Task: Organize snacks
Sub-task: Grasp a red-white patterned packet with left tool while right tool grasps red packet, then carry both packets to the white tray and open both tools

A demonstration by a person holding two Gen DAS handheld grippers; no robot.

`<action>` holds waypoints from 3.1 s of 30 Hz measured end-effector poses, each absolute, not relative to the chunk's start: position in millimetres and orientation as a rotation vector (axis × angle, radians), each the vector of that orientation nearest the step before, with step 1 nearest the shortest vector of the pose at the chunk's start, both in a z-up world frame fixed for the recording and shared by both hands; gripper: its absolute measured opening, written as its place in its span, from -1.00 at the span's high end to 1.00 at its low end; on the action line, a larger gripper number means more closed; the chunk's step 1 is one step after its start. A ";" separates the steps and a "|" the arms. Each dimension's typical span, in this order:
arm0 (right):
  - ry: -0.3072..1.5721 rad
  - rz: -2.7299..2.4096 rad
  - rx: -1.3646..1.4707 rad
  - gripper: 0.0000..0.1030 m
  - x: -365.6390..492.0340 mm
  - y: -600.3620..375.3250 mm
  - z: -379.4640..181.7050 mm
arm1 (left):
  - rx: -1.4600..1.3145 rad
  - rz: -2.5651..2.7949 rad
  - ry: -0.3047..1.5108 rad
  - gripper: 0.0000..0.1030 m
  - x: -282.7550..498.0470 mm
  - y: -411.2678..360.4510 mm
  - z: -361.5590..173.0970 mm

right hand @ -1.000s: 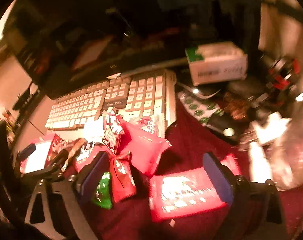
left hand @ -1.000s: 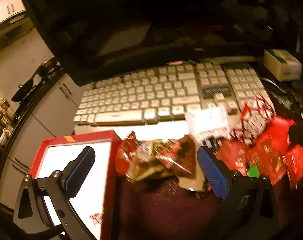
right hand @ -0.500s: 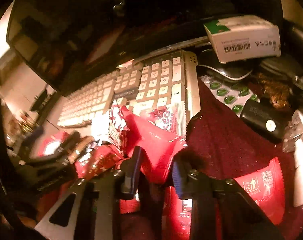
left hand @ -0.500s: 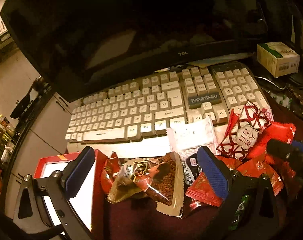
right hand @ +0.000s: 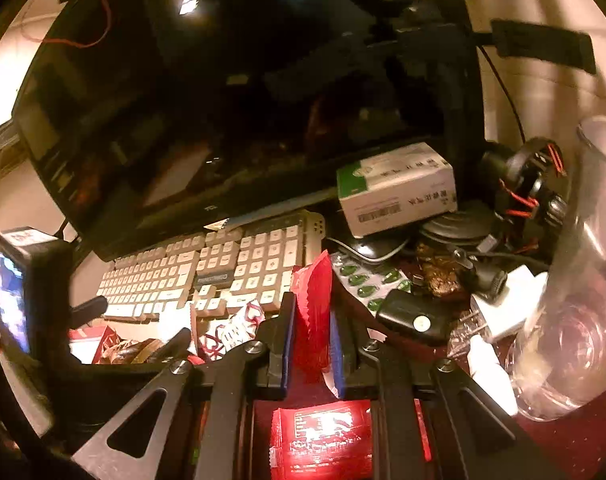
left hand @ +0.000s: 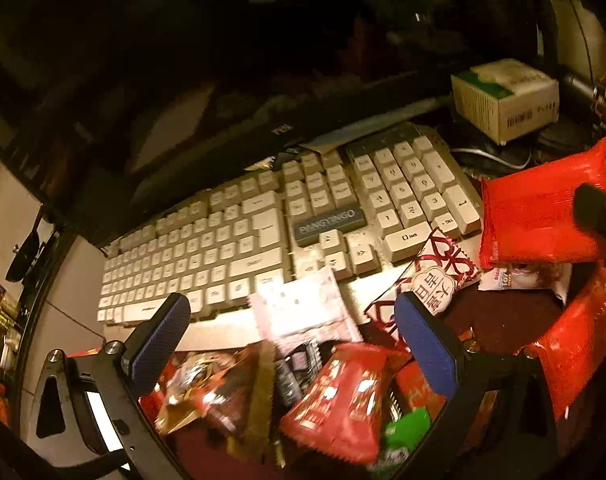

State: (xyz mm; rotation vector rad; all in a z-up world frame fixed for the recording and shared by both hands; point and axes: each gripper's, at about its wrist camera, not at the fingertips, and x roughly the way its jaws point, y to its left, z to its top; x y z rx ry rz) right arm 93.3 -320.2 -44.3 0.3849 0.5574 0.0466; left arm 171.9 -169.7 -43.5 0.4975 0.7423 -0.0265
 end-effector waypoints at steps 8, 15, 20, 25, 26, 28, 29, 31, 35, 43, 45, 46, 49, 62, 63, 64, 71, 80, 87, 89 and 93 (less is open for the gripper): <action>0.585 0.061 0.411 0.71 93.4 -324.6 -48.2 | 0.557 -0.079 0.785 -1.00 187.7 -187.0 -61.7; 0.613 0.075 0.472 0.64 95.9 -333.3 -52.3 | 0.509 -0.128 0.808 -0.77 193.6 -182.1 -63.9; 0.652 0.070 0.496 0.59 100.5 -336.0 -59.5 | 0.514 -0.279 0.760 -0.79 173.9 -182.3 -55.1; 0.666 0.066 0.498 0.53 103.9 -335.5 -62.3 | 0.560 -0.351 0.754 -0.79 163.5 -195.0 -60.5; 0.679 0.073 0.506 0.52 106.7 -335.1 -64.5 | 0.572 -0.356 0.763 -0.79 163.7 -198.1 -63.6; 0.699 0.087 0.519 0.51 110.6 -334.6 -68.5 | 0.577 -0.355 0.782 -0.79 165.3 -202.6 -68.1; 0.707 0.090 0.523 0.50 111.9 -334.0 -69.8 | 0.563 -0.353 0.797 -0.79 167.6 -202.6 -68.7; 0.714 0.091 0.520 0.49 113.6 -331.8 -71.4 | 0.512 -0.356 0.836 -0.79 176.7 -199.2 -70.5; 0.744 0.118 0.537 0.41 118.9 -328.3 -77.4 | 0.493 -0.351 0.833 -0.79 180.3 -200.8 -73.3; 0.723 0.149 0.503 0.56 119.6 -318.3 -77.9 | 0.473 -0.348 0.815 -0.38 169.0 -208.2 -74.0; 0.712 0.172 0.500 0.66 117.8 -315.6 -75.5 | 0.445 -0.388 0.836 0.51 167.3 -205.0 -72.5; 0.700 0.187 0.493 0.70 116.2 -313.0 -73.2 | 0.387 -0.415 0.867 0.51 168.6 -200.8 -70.9; 0.661 0.197 0.424 0.72 111.5 -300.8 -64.2 | 0.346 -0.423 0.878 0.51 169.6 -193.5 -68.8; 0.534 0.168 0.213 0.72 92.0 -271.2 -45.0 | 0.152 -0.446 0.859 0.56 162.0 -160.8 -36.5; 0.515 0.160 0.203 0.72 88.9 -270.4 -42.3 | 0.141 -0.448 0.844 0.56 155.5 -158.6 -30.0; 0.489 0.152 0.190 0.72 85.2 -268.9 -39.4 | 0.130 -0.450 0.823 0.56 147.5 -155.9 -22.9; 0.352 0.115 0.080 0.71 59.6 -249.7 -19.2 | 0.096 -0.389 0.695 0.56 97.0 -107.4 9.6; 0.377 0.302 -0.007 0.71 24.3 -158.7 7.1 | 0.073 -0.171 0.633 0.56 44.0 9.6 35.2; 0.479 0.513 0.016 0.71 29.9 -52.4 2.9 | -0.010 -0.004 0.721 0.56 35.7 108.3 13.7; 0.548 0.582 0.056 0.71 38.0 -23.9 -6.1 | -0.023 0.017 0.747 0.56 36.5 123.7 4.6; 0.639 0.627 0.078 0.71 52.0 17.4 -26.8 | -0.039 0.035 0.812 0.56 42.8 142.5 -14.7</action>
